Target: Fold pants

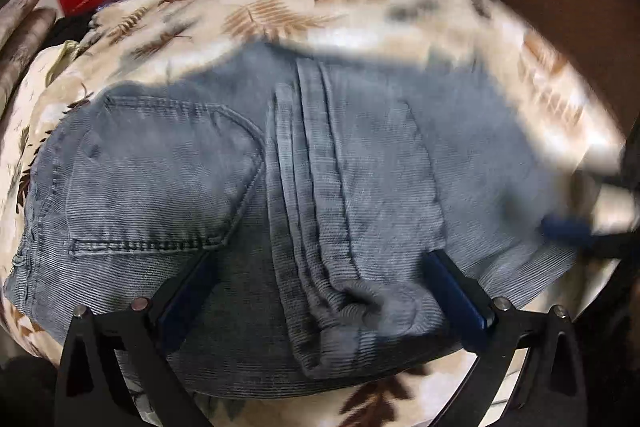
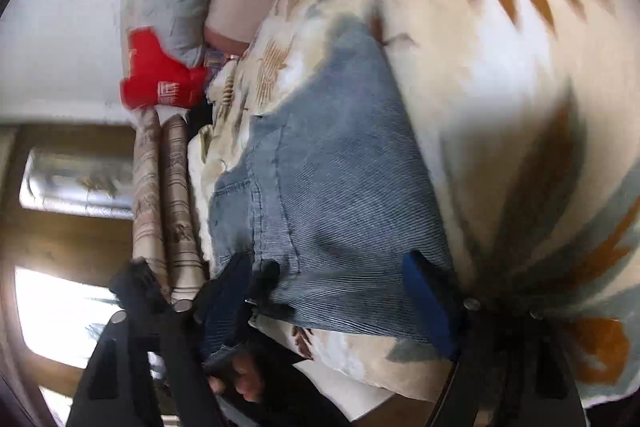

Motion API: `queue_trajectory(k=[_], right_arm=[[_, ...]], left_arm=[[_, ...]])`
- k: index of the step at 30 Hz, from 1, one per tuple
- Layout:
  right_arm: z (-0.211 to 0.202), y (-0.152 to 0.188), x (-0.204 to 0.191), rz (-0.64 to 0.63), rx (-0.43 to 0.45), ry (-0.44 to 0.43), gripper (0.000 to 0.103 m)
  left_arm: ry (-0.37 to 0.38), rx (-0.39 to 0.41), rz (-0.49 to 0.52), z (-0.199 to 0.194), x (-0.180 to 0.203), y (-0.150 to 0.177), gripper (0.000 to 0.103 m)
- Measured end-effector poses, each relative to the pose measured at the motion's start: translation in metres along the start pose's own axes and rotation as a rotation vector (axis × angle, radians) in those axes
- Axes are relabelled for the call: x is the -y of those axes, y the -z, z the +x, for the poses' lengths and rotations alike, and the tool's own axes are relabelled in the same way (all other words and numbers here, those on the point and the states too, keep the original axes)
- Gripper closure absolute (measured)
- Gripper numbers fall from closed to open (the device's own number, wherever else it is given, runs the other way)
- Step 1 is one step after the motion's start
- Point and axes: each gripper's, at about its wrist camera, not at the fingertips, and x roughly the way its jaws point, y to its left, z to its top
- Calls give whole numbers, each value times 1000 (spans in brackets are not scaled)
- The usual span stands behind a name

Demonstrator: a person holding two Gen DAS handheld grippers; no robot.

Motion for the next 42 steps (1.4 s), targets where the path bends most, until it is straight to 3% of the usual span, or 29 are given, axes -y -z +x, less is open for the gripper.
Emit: queue_trajectory(k=[7,10,13,16,19,21,23,26,36,42], right_arm=[[-13,-32,-46,-101,49,-66,21],[17,-53,-14,-56,4,63,22],[7,-51,-21,-46,52,34,22],[-13,-27,-60,-259,146,151,22],[-3,-10,-67,-364,125,254,14],[19,-10,-42,-336,56,408,14],[25,-1,-49,-446,88,441,9],[41,6,-60,-538,60,543,5],[31,1,-51,-511,84,476,5],[25,3,-51,-504,87,463,5]], left_arm=[[3,12,-4,-2,0,1,0],[9,10,1,-3,0,1,0],[25,20,-4,-2,-3,2,0],[14,28,-10,-2,-2,0,0],[7,37,-5,-1,-1,1,0],[11,33,-1,-1,-1,1,0],[18,34,1,-3,-2,1,0],[9,31,0,-2,-1,1,0],[15,12,-31,-12,-4,0,0],[-12,89,-45,-45,-17,4,0]])
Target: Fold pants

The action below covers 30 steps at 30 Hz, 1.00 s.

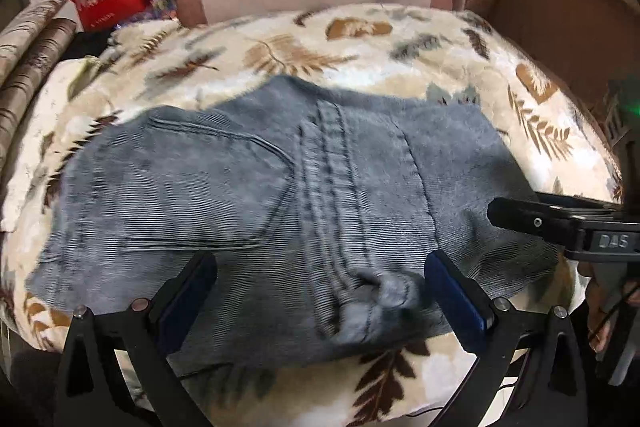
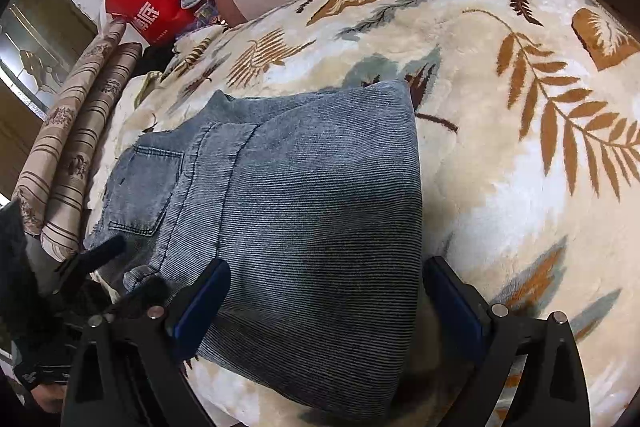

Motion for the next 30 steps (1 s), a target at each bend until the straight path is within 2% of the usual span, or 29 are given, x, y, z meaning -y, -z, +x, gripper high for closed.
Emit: queue_trajectory(k=[5,7,10,12,13,15,17,18,20,21,23,27,30], right_arm=[[-11,-2,-1,29,11,-11,5],[-25,-10,-4,52,70,-41,5],[-41,-30,-15,36,136,-72,5],[-30,-41,-12,63,119,-118,4],[-14,-46,-5,96,82,-146,4],[22,-44,13,172,-45,-128,4],[13,-42,10,153,14,-134,4],[6,-43,3,142,8,-117,4],[-10,-45,-7,134,45,-103,4],[-22,-45,-17,113,73,-128,4],[-30,-45,-45,65,59,-222,4],[-13,-41,-110,-32,-80,-438,4],[18,-40,-142,-11,-172,-536,4]], left_arm=[[-38,51,-91,-27,-39,7,0],[-56,70,-147,-36,-58,12,0],[-88,108,-289,-51,-98,23,0],[-104,122,-394,-58,-125,31,0],[-108,126,-458,-61,-141,35,0],[-85,112,-581,-63,-167,44,0],[-33,93,-698,-60,-190,54,0],[-20,83,-756,-57,-201,59,0],[-7,107,-773,-58,-206,57,0],[24,107,-786,-56,-207,57,0],[79,91,-834,-50,-212,58,0],[148,96,-906,-40,-222,61,0],[189,93,-957,-31,-233,61,0]])
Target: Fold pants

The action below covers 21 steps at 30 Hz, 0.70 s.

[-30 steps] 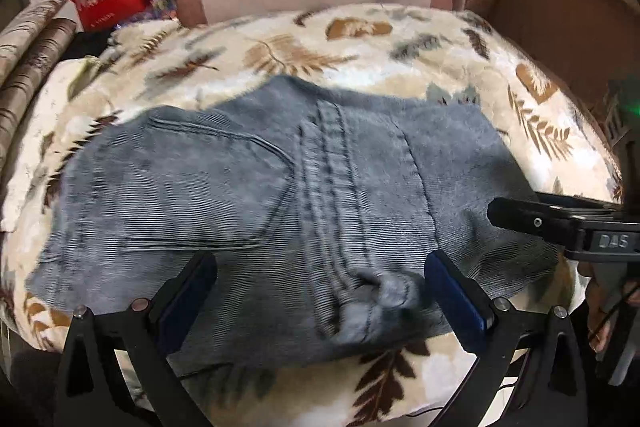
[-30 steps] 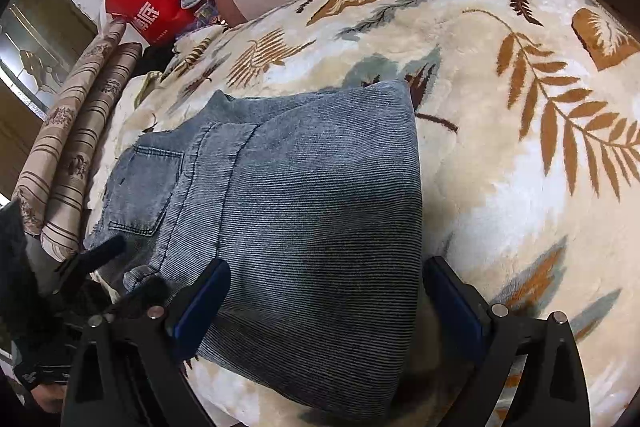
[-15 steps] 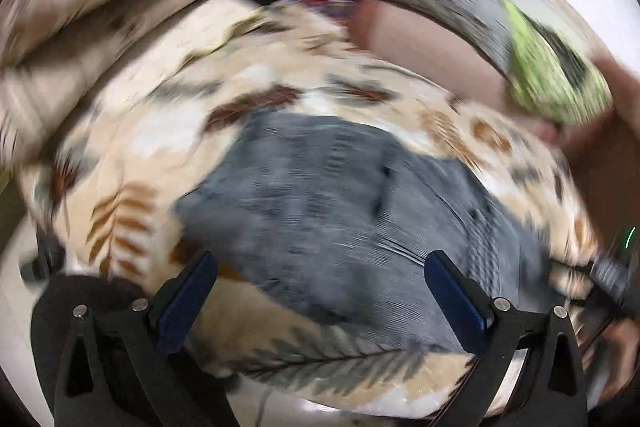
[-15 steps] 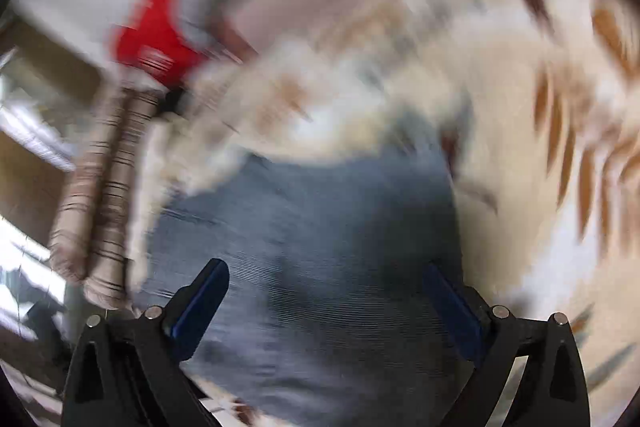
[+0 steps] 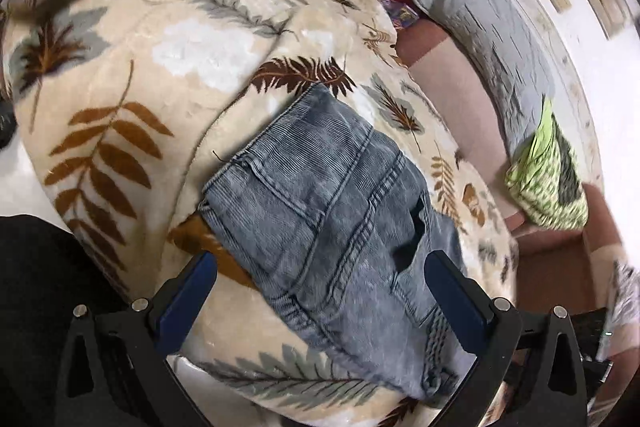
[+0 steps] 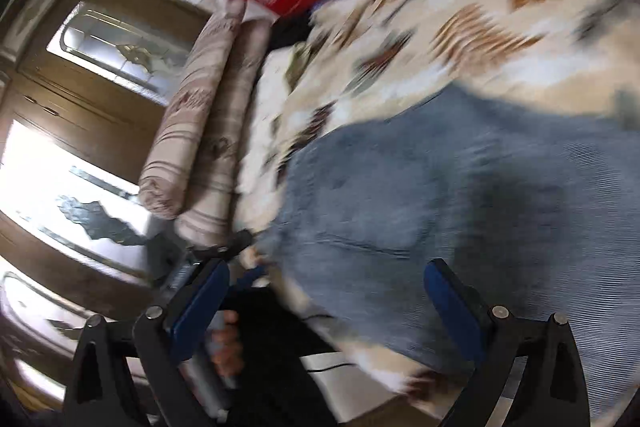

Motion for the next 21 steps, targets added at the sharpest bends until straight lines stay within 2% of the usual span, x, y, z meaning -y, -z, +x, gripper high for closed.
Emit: queue_trajectory(k=[3,6,7,10,12,15,17,18,19,21], right_arm=[[37,-9,13,72,-52,-34,4],[80,-8,54,214,-152,26,5],[77,-9,52,213,-124,26,5],[68,-15,30,197,-119,42,5],[58,-25,16,155,-77,20,5],[61,-42,25,187,-31,43,5],[80,-48,52,276,-62,109,5],[90,-45,64,320,-80,109,4],[89,-48,62,320,-72,118,4],[88,-56,44,297,-111,165,4]], left_arm=[[7,-14,-55,11,-13,-10,0],[12,-50,-106,23,-23,-14,1],[15,-49,-99,23,-23,-14,1],[6,-10,-57,22,-18,-17,1],[1,5,-44,22,-16,-18,1],[-41,13,6,26,-10,-17,1],[-72,16,44,28,-7,-16,2],[-76,14,54,29,-6,-17,2],[-79,15,63,29,-5,-17,2],[-88,23,72,29,-6,-18,2]])
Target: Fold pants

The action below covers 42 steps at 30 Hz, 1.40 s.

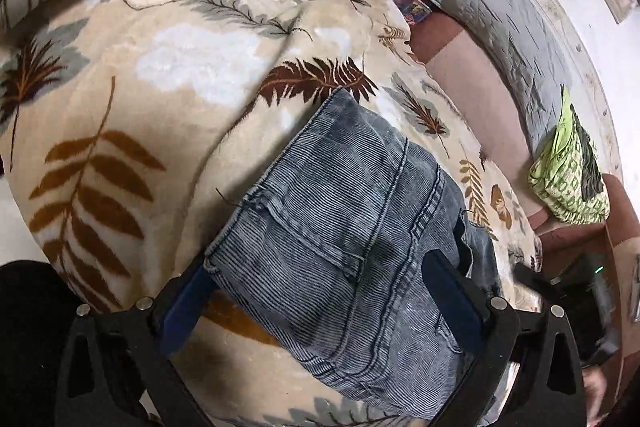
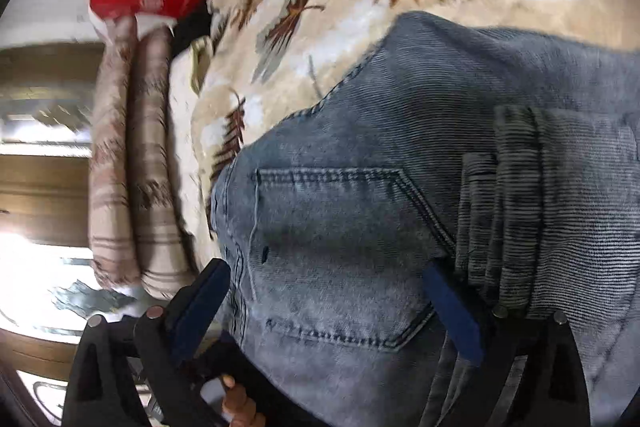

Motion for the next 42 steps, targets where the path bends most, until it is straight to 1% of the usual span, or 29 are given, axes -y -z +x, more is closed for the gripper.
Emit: queue_trajectory(k=[2,3,5,7,9,10,11,14,16,18,19,20,21,23,25,28,29,30,31,32,33,34,35,36,37,38,39,40,42], right_arm=[[-7,-5,-20,-44,20,-18,4],[-13,-11,-32,-79,40,-43,4],[-18,-27,-44,-113,99,-45,4],[-6,-42,-35,-63,103,-26,4],[25,-62,-6,4,54,63,4],[37,-66,9,56,38,61,3],[33,-67,5,57,65,51,2],[23,-64,-23,-9,61,20,2],[13,-66,-38,-48,97,12,2],[8,-75,-38,-61,141,1,2],[14,-81,-31,-49,148,37,1],[28,-88,-15,-18,117,99,1],[37,-91,0,18,71,94,1],[28,-89,5,27,109,33,1],[12,-79,-4,27,100,30,1],[-17,-53,-18,-49,114,-24,1],[-30,-36,-17,-64,115,-56,1],[-40,-15,-15,-60,112,-83,1],[-44,0,-12,-47,104,-108,1],[-42,20,-6,-32,69,-148,1],[-36,32,-2,-27,33,-168,1],[-28,42,5,-22,0,-171,1],[-7,51,15,-18,-58,-125,1],[3,53,22,-16,-81,-109,1],[0,56,20,-34,-39,-109,1],[-6,56,13,-25,-46,-109,1],[-11,57,8,-23,-57,-131,1],[-18,58,5,-28,-43,-161,1],[-48,68,6,-63,25,-183,1]], left_arm=[[-2,-2,10,2,0,0,2],[-4,0,12,2,0,-1,2],[-10,0,19,4,1,0,2],[-16,4,26,5,2,0,2],[-23,5,38,5,3,1,2],[-26,4,49,5,4,1,2],[-29,4,55,5,4,2,2],[-40,7,63,6,6,3,2],[-42,9,64,6,6,3,2],[-47,10,67,6,6,3,2],[-48,11,68,7,6,3,2],[-50,12,70,7,7,3,2],[-51,13,74,7,7,4,2],[-59,18,86,7,8,5,2],[-77,21,94,8,10,6,2],[-72,27,77,7,9,5,2],[-74,28,73,7,9,4,3],[-78,34,75,6,10,4,6],[-88,43,80,5,11,4,14],[-114,48,85,5,12,4,23],[-127,50,83,5,11,3,29],[-137,52,81,5,10,3,40],[-140,50,77,5,10,1,49],[-154,50,78,4,10,0,57],[-173,54,87,4,10,0,72],[-182,57,93,3,11,-1,78],[-179,55,90,2,11,-2,81],[-182,57,97,1,12,-2,85],[-188,78,126,-7,21,-2,87]])
